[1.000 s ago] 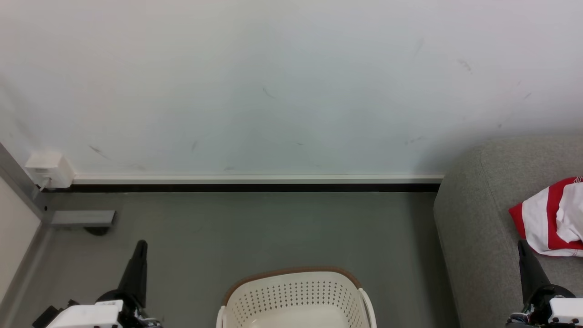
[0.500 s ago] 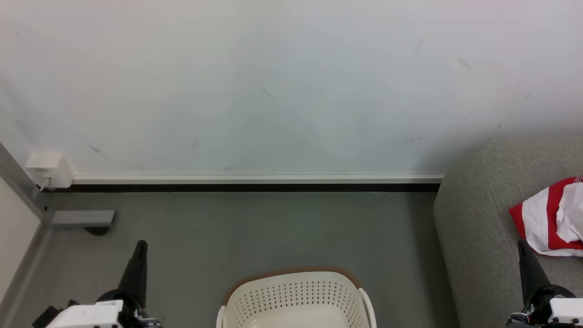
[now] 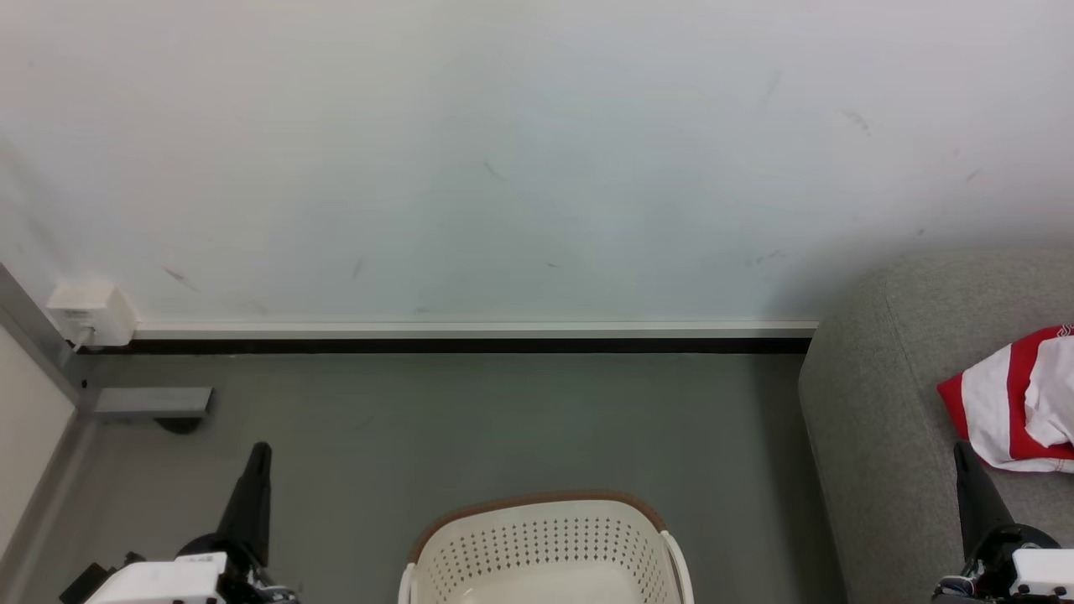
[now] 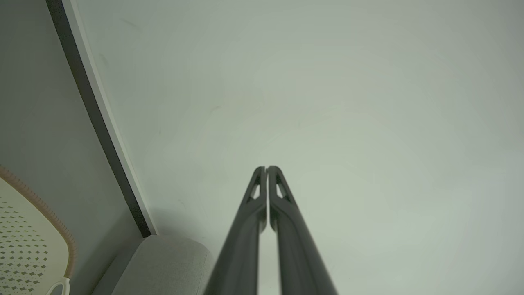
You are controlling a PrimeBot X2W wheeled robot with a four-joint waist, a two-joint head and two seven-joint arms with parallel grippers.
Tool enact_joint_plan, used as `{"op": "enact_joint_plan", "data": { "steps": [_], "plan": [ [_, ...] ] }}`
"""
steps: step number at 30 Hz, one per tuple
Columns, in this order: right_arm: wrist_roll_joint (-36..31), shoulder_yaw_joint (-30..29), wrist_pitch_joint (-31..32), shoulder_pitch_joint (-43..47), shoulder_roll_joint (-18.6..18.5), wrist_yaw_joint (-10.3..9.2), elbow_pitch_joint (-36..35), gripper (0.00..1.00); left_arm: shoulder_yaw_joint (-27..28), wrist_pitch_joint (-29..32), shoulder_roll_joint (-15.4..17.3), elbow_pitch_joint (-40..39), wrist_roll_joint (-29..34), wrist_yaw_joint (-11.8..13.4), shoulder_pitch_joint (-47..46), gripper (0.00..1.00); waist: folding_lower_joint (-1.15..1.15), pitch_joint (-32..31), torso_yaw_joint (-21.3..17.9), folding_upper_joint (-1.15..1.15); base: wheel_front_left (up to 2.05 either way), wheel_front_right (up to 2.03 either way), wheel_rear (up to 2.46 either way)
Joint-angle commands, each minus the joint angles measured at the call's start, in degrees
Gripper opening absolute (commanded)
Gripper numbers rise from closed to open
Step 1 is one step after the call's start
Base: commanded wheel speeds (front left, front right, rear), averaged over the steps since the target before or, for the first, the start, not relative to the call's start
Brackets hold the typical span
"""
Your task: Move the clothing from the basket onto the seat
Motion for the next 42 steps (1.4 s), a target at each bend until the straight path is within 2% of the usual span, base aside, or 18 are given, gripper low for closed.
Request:
{"op": "enact_joint_plan", "data": {
  "steps": [1,42],
  "plan": [
    [0.07,-0.23,0.24,-0.32,-0.05,-0.12,0.07,0.00,0.10,0.33,0.11,-0.11,-0.64,-0.32,-0.38,0.00,0.00,0.00,0.00,0.00,0.00,0.00,0.00],
    [0.06,-0.23,0.24,-0.32,-0.04,-0.12,0.07,0.00,0.09,0.32,0.11,-0.10,-0.64,-0.32,-0.38,0.00,0.00,0.00,0.00,0.00,0.00,0.00,0.00]
  ]
}}
